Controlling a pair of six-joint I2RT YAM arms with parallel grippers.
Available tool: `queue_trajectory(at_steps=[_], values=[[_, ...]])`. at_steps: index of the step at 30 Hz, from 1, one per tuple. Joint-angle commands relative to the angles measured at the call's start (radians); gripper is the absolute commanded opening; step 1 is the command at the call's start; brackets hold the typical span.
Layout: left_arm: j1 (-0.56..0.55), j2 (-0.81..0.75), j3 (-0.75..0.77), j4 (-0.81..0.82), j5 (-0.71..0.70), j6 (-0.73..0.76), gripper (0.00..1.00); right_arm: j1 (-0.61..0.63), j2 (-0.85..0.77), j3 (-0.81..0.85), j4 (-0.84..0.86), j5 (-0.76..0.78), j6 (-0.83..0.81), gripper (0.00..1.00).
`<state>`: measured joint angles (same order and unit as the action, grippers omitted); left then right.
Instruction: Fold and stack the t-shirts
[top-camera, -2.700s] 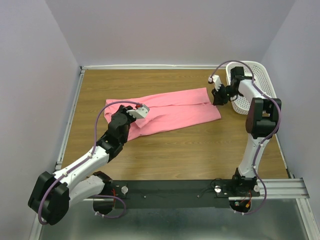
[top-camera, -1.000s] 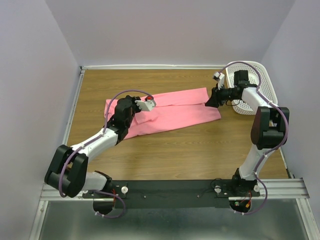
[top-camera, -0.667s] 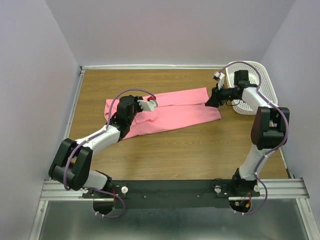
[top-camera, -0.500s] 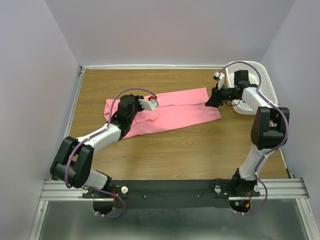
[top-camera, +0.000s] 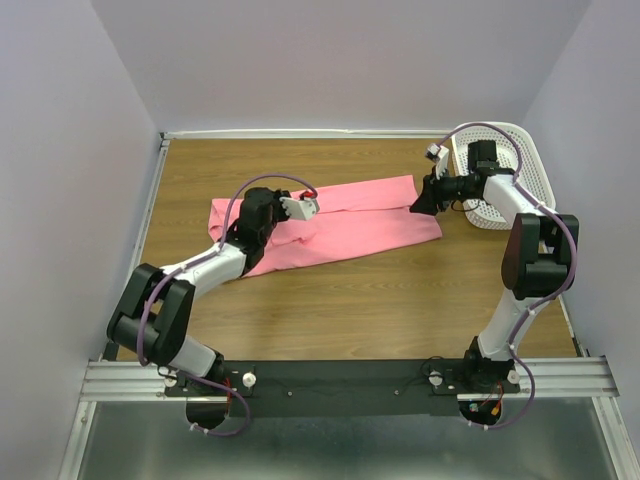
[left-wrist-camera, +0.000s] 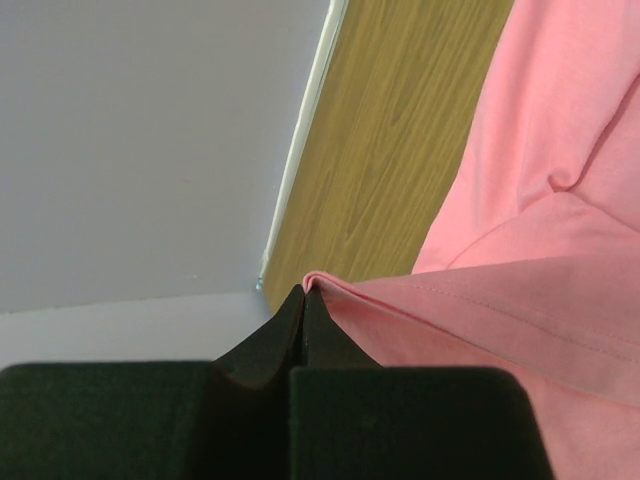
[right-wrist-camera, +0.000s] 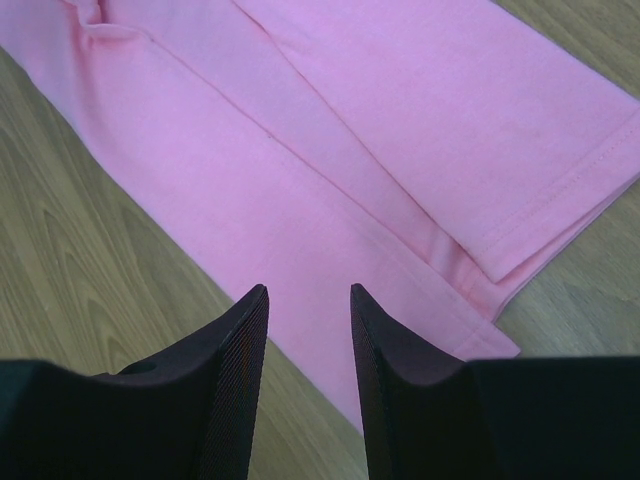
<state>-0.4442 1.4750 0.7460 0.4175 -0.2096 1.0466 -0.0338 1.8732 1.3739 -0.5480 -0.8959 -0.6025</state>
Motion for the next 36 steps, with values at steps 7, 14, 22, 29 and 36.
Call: queue_trajectory(at_steps=[7,14,22,29,36], values=[[0.010,0.071,0.072,0.030,0.018,0.000,0.00,0.015,-0.023,-0.001,-0.015,0.002,-0.013,0.46],[0.039,0.215,0.269,-0.086,-0.146,-0.276,0.38,0.072,-0.037,-0.003,-0.020,0.058,-0.023,0.47],[0.065,0.087,0.515,-0.310,-0.384,-0.805,0.69,0.339,-0.049,-0.009,-0.023,0.264,-0.123,0.48],[0.171,-0.371,0.261,-0.447,-0.117,-1.203,0.80,0.713,0.072,0.137,0.046,0.509,-0.056,0.51],[0.187,-0.928,-0.043,-0.422,-0.048,-1.221,0.82,0.874,0.320,0.413,0.132,0.767,0.168,0.53]])
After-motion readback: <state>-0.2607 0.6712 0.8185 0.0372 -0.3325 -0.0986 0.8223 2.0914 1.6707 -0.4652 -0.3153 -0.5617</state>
